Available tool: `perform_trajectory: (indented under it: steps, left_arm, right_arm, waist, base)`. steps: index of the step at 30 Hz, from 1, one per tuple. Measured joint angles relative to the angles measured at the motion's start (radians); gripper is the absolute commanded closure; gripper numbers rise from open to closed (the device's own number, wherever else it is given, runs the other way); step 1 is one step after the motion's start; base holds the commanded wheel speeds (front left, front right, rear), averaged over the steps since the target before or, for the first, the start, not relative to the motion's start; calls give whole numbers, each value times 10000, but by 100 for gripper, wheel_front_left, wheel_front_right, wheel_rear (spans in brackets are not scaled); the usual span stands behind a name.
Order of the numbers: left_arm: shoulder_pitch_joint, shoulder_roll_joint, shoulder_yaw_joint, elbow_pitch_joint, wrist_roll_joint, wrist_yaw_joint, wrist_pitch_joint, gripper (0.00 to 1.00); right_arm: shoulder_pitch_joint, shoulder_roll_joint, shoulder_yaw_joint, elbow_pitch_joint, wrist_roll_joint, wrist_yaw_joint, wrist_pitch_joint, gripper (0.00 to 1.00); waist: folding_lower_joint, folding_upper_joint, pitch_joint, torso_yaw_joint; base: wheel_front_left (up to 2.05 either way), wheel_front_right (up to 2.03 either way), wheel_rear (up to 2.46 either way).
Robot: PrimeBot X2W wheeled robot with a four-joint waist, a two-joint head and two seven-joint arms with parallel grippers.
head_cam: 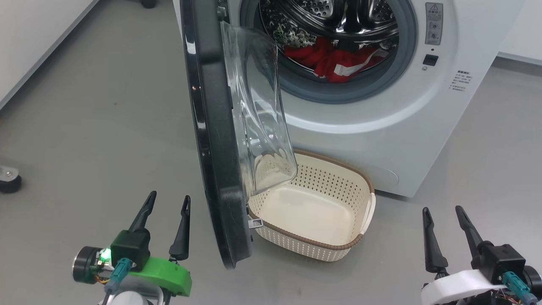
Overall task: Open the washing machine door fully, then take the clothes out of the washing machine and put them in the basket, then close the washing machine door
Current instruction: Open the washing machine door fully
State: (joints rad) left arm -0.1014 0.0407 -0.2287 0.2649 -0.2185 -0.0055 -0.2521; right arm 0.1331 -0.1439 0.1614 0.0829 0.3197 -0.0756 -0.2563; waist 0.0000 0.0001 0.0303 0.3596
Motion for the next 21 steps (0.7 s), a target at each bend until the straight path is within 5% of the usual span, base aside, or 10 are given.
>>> perform_trajectory:
  steps: [18, 19, 20, 21]
  left_arm:
    - [5, 0, 58, 92, 0, 0, 0, 0]
    - [5, 0, 58, 96, 2, 0, 0, 19]
    - [5, 0, 59, 105, 2, 0, 0, 60]
    - [5, 0, 61, 115, 2, 0, 0, 89]
  right_arm:
    - [48, 169, -186, -123, -221, -151, 0, 0]
    - [53, 169, -196, -123, -222, -151, 0, 0]
    - [63, 169, -203, -123, -228, -151, 0, 0]
    - [86, 169, -211, -123, -236, -151, 0, 0]
  waist:
    - [0, 0, 11, -112]
    - [0, 0, 10, -115]
    - [0, 0, 9, -118]
    - [0, 0, 7, -120]
  base:
    - [0, 0, 0]
    - [0, 0, 0]
    - [0, 0, 0]
    - [0, 0, 0]
